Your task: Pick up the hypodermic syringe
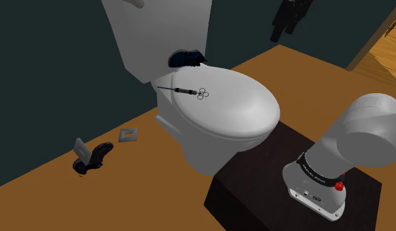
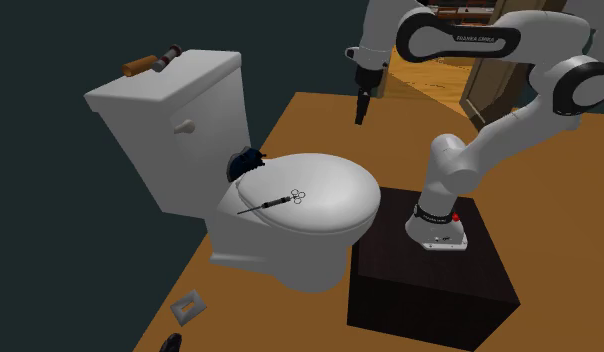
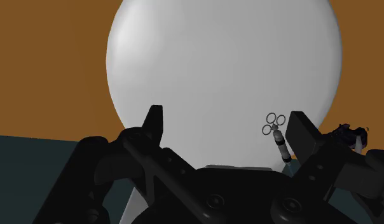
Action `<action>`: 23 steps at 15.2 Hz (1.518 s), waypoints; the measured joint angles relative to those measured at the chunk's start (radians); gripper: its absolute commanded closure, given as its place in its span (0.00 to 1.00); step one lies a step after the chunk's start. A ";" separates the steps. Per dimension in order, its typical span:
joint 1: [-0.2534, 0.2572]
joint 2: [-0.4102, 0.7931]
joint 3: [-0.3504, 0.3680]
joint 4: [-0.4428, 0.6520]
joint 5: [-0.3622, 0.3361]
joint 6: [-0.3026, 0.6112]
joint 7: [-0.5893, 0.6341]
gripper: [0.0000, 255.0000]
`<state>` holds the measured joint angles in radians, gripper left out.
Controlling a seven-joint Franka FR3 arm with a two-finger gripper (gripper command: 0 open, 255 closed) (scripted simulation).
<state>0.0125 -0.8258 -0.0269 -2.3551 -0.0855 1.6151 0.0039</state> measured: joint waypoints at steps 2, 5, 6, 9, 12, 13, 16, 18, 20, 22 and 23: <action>0.004 0.011 0.001 -0.004 0.001 0.015 -0.003 0.00; 0.022 0.078 0.004 -0.024 0.007 0.103 -0.016 0.00; 0.029 0.109 0.005 -0.023 0.008 0.133 -0.023 0.00; 0.050 0.179 0.009 -0.031 0.014 0.215 -0.043 0.00; 0.067 0.276 0.006 -0.026 0.016 0.310 -0.071 0.00; 0.073 0.309 0.007 -0.022 0.018 0.339 -0.079 0.00; 0.094 0.411 0.018 0.003 0.025 0.420 -0.096 0.00; 0.105 0.476 0.021 0.020 0.028 0.469 -0.112 0.00; 0.119 0.536 0.031 0.035 0.032 0.515 -0.121 0.00; 0.130 0.614 0.039 0.071 0.035 0.559 -0.133 0.00; 0.135 0.653 0.042 0.089 0.035 0.582 -0.141 0.00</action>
<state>0.1471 -0.1729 0.0151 -2.2662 -0.0501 2.1967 -0.1372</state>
